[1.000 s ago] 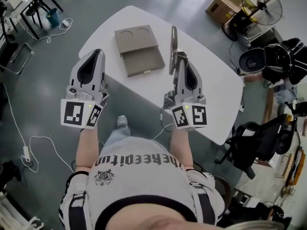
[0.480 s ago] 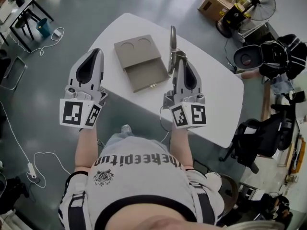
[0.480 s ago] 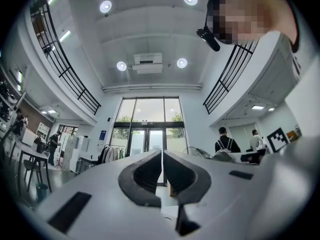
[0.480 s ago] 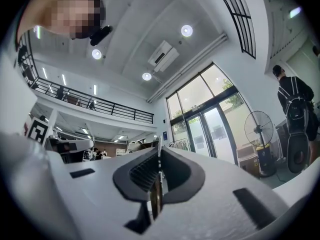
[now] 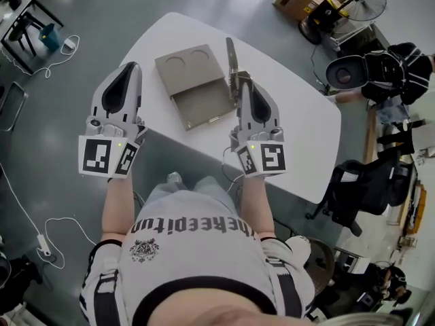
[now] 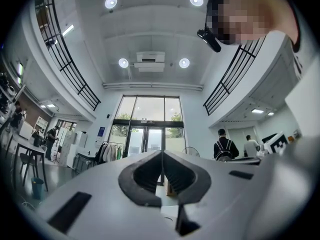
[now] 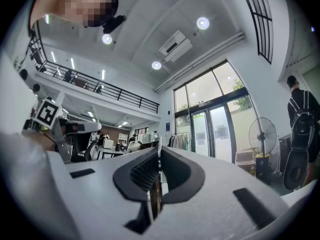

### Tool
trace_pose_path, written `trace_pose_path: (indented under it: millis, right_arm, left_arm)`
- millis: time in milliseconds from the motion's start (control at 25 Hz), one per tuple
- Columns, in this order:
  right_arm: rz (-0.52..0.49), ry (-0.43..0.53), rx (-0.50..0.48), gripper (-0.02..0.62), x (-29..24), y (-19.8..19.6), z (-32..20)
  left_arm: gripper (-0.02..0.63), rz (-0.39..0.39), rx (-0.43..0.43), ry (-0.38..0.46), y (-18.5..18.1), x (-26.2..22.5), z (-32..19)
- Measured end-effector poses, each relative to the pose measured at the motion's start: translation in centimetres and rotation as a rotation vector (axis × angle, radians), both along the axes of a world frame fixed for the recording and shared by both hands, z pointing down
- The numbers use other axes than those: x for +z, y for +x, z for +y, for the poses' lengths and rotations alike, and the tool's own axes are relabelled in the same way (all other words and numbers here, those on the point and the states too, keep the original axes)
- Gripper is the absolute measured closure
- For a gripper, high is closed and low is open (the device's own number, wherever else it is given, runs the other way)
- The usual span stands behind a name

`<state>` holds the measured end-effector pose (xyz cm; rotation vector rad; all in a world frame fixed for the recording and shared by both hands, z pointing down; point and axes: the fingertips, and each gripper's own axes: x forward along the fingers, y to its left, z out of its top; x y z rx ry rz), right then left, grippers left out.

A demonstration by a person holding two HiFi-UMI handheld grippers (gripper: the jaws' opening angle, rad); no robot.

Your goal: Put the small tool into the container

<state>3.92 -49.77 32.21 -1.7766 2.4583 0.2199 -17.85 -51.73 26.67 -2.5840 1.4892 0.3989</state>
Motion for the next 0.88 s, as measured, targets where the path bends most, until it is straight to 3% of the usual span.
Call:
trace_pose_path:
  millis: [440,880]
  right_arm:
    - [0.234,-0.15,-0.144,0.592,6.6,-0.9,-2.5]
    - [0.529,-0.17,-0.363,0.591,11.9,-1.6,-2.8]
  left_arm:
    - [0.597,-0.012,-0.09,-0.04,-0.2,1.4,-0.1]
    - [0.597,0.002,-0.213,-0.069,1.3,2.0,1.4]
